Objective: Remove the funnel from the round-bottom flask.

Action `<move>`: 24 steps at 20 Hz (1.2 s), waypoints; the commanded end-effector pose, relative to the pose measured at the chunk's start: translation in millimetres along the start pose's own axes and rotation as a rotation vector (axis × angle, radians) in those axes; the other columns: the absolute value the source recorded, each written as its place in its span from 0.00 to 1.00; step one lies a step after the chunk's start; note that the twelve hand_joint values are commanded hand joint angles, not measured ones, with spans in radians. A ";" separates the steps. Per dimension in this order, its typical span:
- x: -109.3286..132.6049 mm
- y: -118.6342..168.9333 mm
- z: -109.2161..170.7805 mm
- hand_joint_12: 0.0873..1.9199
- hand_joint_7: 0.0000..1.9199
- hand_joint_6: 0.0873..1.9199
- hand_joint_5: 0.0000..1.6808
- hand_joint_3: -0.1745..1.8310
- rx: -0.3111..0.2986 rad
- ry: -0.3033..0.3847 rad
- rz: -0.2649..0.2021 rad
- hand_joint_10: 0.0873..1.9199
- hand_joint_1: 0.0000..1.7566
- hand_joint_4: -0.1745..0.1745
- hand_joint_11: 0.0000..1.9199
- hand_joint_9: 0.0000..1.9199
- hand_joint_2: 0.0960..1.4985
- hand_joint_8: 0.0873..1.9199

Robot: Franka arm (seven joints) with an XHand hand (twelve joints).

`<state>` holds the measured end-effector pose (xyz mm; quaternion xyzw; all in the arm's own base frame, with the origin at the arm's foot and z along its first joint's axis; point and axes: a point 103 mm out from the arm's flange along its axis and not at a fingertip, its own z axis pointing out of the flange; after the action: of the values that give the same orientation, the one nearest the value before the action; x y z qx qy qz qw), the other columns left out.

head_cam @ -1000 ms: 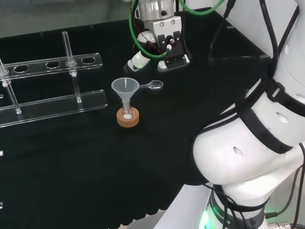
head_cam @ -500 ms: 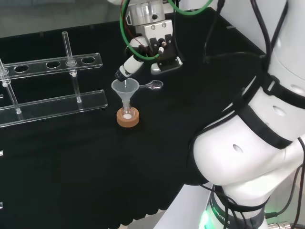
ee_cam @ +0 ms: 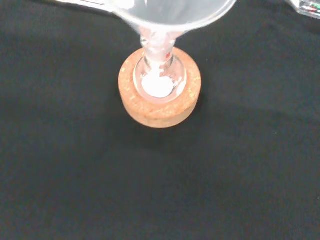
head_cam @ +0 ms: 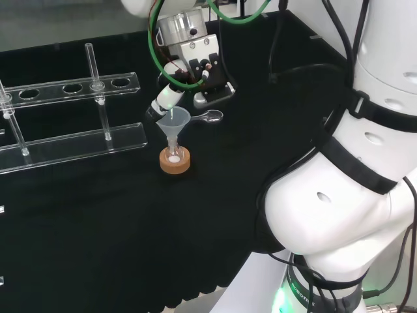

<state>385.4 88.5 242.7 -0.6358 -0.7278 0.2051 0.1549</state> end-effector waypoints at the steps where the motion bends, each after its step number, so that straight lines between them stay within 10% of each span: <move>1: 5.8 12.4 4.7 0.78 0.00 0.00 0.00 0.03 0.013 -0.087 -0.009 0.00 0.23 0.29 0.11 0.19 0.52 0.09; 24: -3.6 36.0 25.5 0.79 0.00 0.00 0.00 0.05 0.033 -0.097 -0.026 0.00 0.27 0.28 0.09 0.19 0.51 0.05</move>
<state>404.1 87.3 206.5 -0.6149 -0.7372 0.2462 0.1335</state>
